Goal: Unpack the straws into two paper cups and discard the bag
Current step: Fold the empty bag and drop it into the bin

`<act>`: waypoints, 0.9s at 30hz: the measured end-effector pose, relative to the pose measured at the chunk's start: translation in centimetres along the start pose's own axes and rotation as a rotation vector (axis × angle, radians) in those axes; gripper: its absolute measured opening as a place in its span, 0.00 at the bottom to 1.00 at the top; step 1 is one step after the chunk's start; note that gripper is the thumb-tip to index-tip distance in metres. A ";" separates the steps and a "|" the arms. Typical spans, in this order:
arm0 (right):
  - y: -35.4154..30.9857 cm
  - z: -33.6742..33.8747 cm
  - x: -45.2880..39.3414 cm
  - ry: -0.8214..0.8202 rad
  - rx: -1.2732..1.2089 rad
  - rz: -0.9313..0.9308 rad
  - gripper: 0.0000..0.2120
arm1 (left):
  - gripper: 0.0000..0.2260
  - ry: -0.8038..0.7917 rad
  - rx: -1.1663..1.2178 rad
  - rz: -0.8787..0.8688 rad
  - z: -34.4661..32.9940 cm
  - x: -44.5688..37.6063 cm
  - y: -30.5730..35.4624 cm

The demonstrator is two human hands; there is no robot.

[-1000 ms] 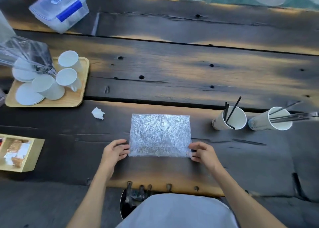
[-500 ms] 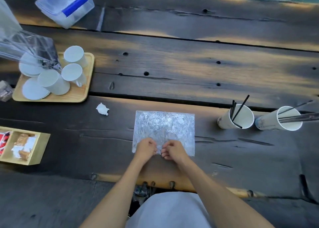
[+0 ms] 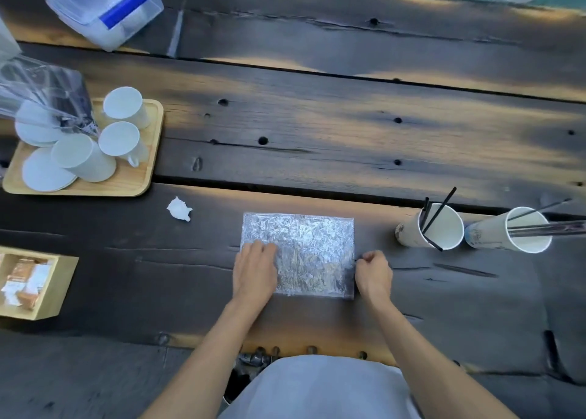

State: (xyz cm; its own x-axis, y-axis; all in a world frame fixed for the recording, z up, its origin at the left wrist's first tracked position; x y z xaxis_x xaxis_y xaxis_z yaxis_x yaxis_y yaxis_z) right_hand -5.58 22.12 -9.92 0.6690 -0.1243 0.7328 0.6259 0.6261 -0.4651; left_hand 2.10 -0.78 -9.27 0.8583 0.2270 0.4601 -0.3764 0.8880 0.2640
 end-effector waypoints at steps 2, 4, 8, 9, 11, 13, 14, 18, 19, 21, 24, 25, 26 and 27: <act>-1.4 -0.1 -0.1 0.008 0.021 0.047 0.10 | 0.22 -0.043 -0.139 -0.130 -1.0 -1.2 0.7; -2.1 -0.4 -0.6 0.004 0.041 0.048 0.08 | 0.33 -0.189 -0.188 -0.123 -1.4 -2.2 0.8; -2.0 -1.0 -1.6 -0.077 0.037 0.003 0.08 | 0.36 -0.355 -0.199 -0.071 -2.0 -3.1 1.0; -2.2 -0.9 -1.7 -0.098 0.005 -0.007 0.10 | 0.37 -0.367 -0.184 -0.064 -2.1 -3.1 1.0; -2.0 -0.5 -2.3 -0.181 -0.142 -0.031 0.13 | 0.37 -0.372 -0.155 -0.057 -2.2 -3.1 1.0; -1.8 -0.2 -2.7 -0.294 -0.287 -0.064 0.12 | 0.37 -0.368 -0.142 -0.048 -2.4 -3.2 1.1; -1.5 0.0 -2.9 -0.335 -0.322 -0.047 0.10 | 0.37 -0.367 -0.137 -0.040 -2.6 -3.3 1.3; -2.7 1.7 -1.5 -0.373 -0.399 0.106 0.05 | 0.37 -0.359 -0.130 -0.024 -3.1 -3.8 3.0; -3.3 2.2 -0.9 -0.370 -0.415 0.147 0.05 | 0.37 -0.352 -0.127 -0.022 -3.2 -3.9 3.7; -4.5 3.1 0.3 -0.363 -0.408 0.249 0.07 | 0.36 -0.332 -0.108 -0.026 -3.5 -4.0 5.0; -5.8 2.8 1.1 -0.375 -0.332 0.381 0.11 | 0.36 -0.323 -0.078 -0.013 -4.1 -4.3 6.9; -6.2 2.3 1.2 -0.388 -0.302 0.406 0.12 | 0.36 -0.313 -0.063 -0.012 -4.1 -4.4 7.3; -6.4 1.7 1.2 -0.403 -0.275 0.423 0.12 | 0.35 -0.289 -0.042 -0.017 -4.0 -4.3 7.5; -6.8 1.0 1.3 -0.428 -0.260 0.445 0.11 | 0.33 -0.238 0.009 -0.033 -3.8 -4.3 7.5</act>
State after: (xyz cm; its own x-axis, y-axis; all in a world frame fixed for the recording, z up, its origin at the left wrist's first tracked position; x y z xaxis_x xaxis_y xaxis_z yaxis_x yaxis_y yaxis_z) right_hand -9.36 18.48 -5.38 0.7013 0.4527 0.5506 0.4388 0.3346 -0.8340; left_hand -3.07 6.41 -12.43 0.7641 0.0959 0.6379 -0.3534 0.8896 0.2895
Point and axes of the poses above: each hand's wrist, its own x-axis away from the middle knuckle, its own z-axis out of the back of the hand, y = z × x, the point moved 3 cm from there along -x, towards the middle knuckle, and after that the axes turned 14 degrees about -y, right-handed, at the moved point
